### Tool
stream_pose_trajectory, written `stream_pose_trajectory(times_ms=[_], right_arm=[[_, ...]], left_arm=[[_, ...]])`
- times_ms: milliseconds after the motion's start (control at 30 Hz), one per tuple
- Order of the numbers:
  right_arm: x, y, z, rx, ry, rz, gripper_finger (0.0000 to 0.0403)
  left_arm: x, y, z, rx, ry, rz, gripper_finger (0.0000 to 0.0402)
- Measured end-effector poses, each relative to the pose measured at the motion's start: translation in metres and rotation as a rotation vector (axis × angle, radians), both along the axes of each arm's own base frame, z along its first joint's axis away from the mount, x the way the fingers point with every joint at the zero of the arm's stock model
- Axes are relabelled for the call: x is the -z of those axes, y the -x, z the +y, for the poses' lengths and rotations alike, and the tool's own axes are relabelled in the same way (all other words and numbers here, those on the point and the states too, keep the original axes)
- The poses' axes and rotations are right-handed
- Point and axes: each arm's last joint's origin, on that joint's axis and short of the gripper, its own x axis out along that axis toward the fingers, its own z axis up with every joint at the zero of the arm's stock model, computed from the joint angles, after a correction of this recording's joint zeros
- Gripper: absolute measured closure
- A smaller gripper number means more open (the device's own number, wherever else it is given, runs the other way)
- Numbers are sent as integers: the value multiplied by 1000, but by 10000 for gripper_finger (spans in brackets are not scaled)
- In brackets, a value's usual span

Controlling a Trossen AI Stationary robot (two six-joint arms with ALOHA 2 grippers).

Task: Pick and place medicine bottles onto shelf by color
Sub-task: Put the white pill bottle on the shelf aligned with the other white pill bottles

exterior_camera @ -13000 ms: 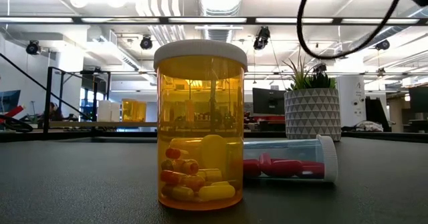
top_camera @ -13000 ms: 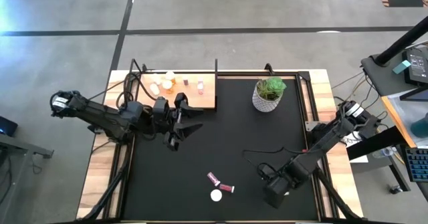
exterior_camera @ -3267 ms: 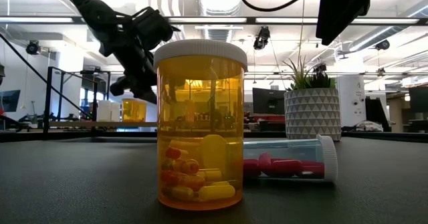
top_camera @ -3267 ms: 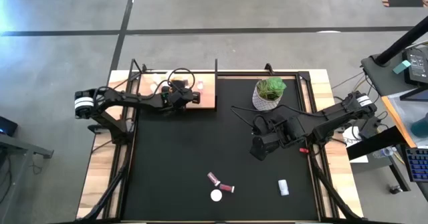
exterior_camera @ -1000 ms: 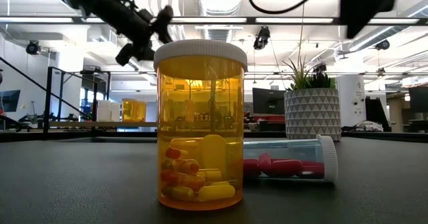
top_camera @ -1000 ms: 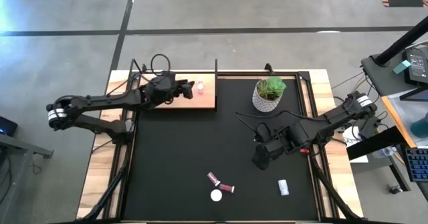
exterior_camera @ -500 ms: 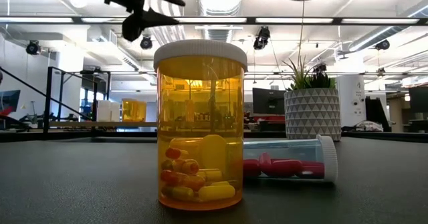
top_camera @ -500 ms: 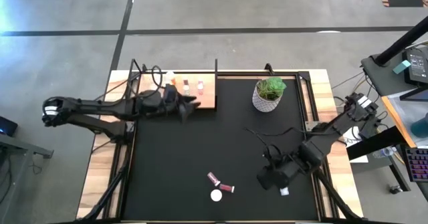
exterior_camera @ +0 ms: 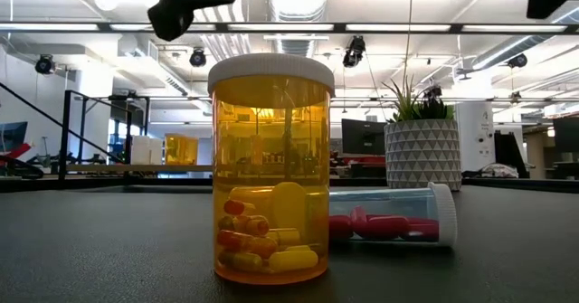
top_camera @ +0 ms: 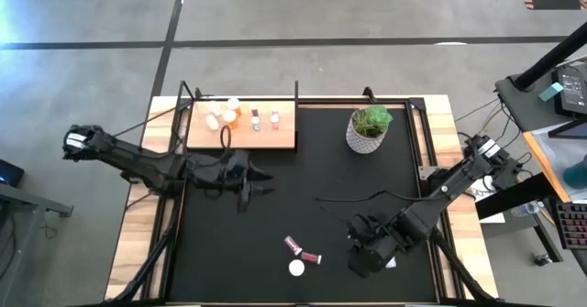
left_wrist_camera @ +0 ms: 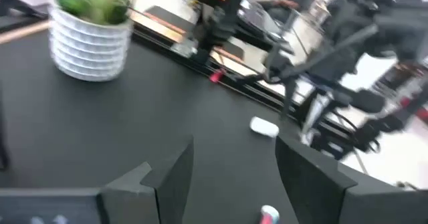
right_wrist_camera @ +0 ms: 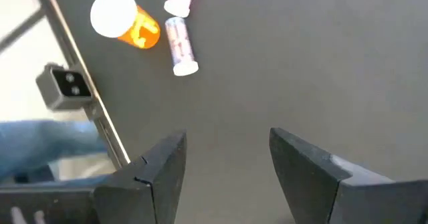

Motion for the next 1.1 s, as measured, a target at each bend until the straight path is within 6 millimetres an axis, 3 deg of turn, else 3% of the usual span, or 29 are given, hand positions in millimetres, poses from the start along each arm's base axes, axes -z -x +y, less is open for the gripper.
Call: stream_pose_trajectory(times_ms=[233,433,833,1100], right_arm=[[-5,3,0,-158,62,-31,200],[-4,18,13,-284,107,-11,200],[-2,44,22,-335,158,80,200],[-4,74,31,-304,162,167,200]], left_arm=[[19,-15,-30,67,20,88,207],[43,-27,-65,166,-17,183,207],[53,-61,-135,289,-42,186,207],[54,-82,-155,302,-44,187,207]])
